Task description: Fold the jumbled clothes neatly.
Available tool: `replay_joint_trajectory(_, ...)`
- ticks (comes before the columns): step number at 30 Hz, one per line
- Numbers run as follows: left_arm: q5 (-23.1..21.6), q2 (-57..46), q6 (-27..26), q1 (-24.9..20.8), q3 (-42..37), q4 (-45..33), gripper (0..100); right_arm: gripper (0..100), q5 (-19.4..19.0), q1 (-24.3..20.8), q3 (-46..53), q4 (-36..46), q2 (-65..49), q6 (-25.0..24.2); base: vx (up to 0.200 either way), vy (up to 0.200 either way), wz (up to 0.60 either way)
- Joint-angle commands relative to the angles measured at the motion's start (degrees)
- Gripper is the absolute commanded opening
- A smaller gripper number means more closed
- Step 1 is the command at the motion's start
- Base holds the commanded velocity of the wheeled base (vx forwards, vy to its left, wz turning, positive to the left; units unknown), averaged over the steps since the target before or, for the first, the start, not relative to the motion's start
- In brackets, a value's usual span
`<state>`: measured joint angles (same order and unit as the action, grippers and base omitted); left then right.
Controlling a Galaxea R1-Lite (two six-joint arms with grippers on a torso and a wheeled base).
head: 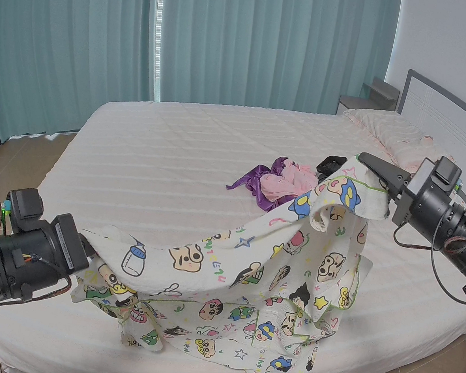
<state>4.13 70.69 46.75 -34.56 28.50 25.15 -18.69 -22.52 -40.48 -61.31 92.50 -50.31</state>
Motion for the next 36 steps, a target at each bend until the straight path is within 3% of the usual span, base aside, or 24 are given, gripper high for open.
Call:
replay_joint_trajectory(1, 0.2, 0.7, 0.2, 0.1, -1.3, -0.1, 0, 0, 0.4, -0.3, -2.8, 0.3, 5.6, 0.4, 0.2, 0.0, 0.0)
replay_joint_trajectory(11, 0.1, 4.0, 0.4, 3.8, -0.9, 0.2, 0, 0, 0.6, -1.5, -5.8, 0.3, 10.2, 1.7, 0.0, 0.0, 0.0)
replay_joint_trajectory(22, 0.0, 17.8, 4.0, 10.8, 4.8, 2.9, 0, 0, 2.0, 0.0, -11.4, 0.5, 17.8, 2.1, 0.0, 0.0, 0.0)
replay_joint_trajectory(32, 0.1, 25.7, 4.5, 11.8, 4.3, 12.9, 0, 0, 4.3, 0.7, -15.7, 0.5, 23.8, 3.3, 0.0, 0.0, 0.0)
replay_joint_trajectory(36, -0.7, 26.8, 5.0, 11.8, 4.1, 13.4, 0, 0, 4.3, 0.7, -15.9, 0.4, 24.6, 3.3, 0.0, 0.0, 0.0)
